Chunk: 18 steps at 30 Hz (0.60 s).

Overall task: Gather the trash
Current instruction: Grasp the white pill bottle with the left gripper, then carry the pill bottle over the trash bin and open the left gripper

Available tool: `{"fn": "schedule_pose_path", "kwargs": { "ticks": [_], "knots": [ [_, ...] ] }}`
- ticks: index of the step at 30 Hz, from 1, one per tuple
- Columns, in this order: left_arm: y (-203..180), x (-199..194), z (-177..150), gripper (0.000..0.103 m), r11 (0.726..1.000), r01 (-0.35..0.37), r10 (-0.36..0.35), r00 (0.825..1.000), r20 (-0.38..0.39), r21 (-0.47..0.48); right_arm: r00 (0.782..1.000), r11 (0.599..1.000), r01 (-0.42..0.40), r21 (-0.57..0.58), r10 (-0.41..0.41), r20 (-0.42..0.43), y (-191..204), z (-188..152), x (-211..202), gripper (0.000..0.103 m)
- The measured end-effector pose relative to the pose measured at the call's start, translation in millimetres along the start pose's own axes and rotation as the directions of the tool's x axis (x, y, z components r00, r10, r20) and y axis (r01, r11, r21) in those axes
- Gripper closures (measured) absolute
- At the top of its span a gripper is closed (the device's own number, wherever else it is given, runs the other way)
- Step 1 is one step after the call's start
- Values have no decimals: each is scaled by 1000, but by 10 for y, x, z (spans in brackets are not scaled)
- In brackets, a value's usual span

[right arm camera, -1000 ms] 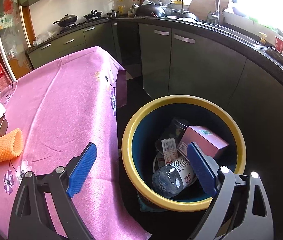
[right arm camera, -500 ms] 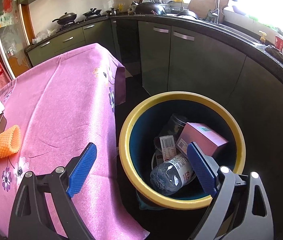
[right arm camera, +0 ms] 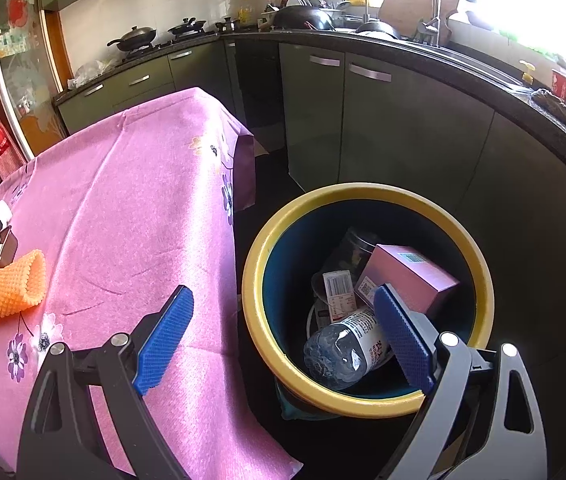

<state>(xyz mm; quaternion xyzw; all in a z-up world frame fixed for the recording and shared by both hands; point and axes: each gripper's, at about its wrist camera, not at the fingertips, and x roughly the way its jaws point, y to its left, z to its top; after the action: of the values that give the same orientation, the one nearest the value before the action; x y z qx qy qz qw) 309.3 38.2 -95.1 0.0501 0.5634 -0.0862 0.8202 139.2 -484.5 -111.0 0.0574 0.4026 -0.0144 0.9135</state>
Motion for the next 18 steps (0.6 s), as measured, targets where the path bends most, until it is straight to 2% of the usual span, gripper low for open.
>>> {"fn": "schedule_pose_path", "kwargs": {
  "ticks": [8,11,15,18],
  "knots": [
    [-291,-543,5,58,997,-7,-1,994,107,80,999,1000,-11,14,10,33,-29,8,-144,13],
    [-495,-748,-12,58,993,9,-26,990,139,119,999,1000,-19,20,18,39,-44,-12,-177,13],
    [-920,-970,-73,58,979,46,-80,983,165,201,998,999,-20,35,18,59,-109,-33,-269,13],
    [-1396,-1070,-127,58,950,95,-149,975,166,296,996,998,-10,62,5,87,-237,-51,-399,13]
  ]
}}
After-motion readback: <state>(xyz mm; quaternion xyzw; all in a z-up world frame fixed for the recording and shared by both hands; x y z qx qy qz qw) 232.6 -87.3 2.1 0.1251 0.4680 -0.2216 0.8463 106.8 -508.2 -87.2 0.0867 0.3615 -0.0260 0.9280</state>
